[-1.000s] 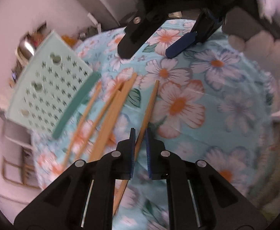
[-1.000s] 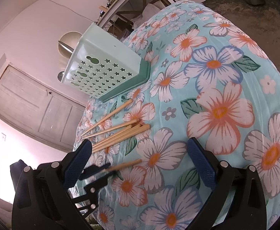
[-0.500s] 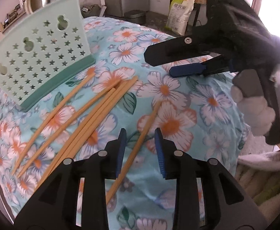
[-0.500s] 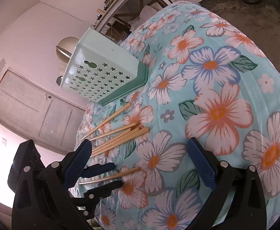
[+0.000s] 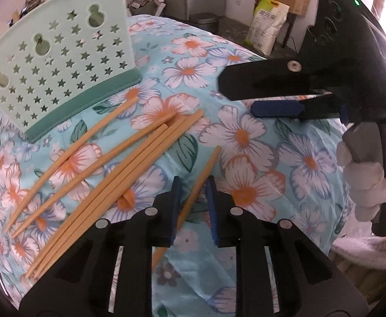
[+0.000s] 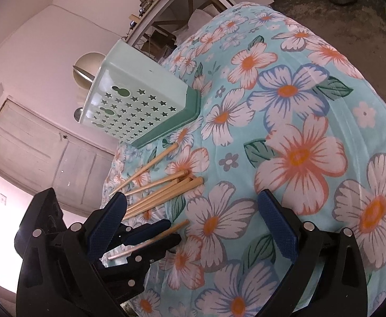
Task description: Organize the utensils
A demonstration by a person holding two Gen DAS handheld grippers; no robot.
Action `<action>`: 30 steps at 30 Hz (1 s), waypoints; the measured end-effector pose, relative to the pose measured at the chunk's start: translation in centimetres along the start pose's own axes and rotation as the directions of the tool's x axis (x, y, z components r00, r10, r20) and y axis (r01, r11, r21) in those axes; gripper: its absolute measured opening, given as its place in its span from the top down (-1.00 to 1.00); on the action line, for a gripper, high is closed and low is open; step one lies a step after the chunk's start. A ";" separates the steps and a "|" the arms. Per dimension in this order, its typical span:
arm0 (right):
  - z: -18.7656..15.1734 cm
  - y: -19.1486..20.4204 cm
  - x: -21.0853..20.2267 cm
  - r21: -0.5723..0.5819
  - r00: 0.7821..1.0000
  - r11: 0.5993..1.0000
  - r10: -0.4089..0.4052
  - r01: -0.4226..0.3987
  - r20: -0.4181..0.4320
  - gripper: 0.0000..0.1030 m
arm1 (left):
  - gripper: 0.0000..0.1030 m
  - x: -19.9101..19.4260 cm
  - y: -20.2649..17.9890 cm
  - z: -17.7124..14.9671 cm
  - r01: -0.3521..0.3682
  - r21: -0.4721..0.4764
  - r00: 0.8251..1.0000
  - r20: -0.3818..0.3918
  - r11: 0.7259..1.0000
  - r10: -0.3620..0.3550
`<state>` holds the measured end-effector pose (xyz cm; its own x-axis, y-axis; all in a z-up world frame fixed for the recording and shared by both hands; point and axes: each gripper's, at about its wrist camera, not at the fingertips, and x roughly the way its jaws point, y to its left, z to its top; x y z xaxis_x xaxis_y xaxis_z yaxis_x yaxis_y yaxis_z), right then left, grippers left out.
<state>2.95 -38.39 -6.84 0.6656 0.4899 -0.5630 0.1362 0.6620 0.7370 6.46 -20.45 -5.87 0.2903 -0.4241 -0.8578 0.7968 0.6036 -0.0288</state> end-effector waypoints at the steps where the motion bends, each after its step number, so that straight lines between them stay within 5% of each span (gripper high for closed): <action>1: 0.1 -0.1 -0.1 0.005 1.000 1.000 0.006 -0.006 -0.001 -0.88 | 0.70 -0.1 0.2 0.0 0.003 -0.015 1.000 0.001 1.000 -0.003; 6: 0.4 -0.6 -0.1 0.031 1.000 0.999 0.028 -0.028 -0.014 -0.88 | 0.90 -1.6 1.9 -0.3 0.028 -0.099 0.999 0.030 0.995 -0.025; 12: 0.6 -0.3 0.3 0.032 0.999 0.999 0.009 -0.008 -0.034 -0.88 | 0.91 -7.0 6.9 -1.2 0.066 -0.296 0.983 0.185 0.953 -0.011; 16: 0.8 -0.1 0.7 0.016 0.999 1.000 0.004 -0.003 -0.048 -0.88 | 0.91 -10.8 12.0 -3.3 0.165 -0.491 0.947 0.322 0.856 0.002; 23: 1.0 0.9 1.3 -0.045 0.995 0.999 -0.029 0.025 -0.096 -0.86 | 0.91 -13.6 17.6 -8.4 0.260 -0.682 0.902 0.424 0.684 0.080; 30: 1.6 8.3 1.6 -0.344 0.993 0.934 -0.114 0.100 -0.021 -0.52 | 0.91 -15.0 19.9 -11.5 0.268 -0.745 0.874 0.454 0.610 0.171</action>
<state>6.33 -33.01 -1.05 0.6304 0.4227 -0.6510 -0.0585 0.8622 0.5031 11.89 5.73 0.55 0.6307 -0.5744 -0.5217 0.1690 0.7579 -0.6302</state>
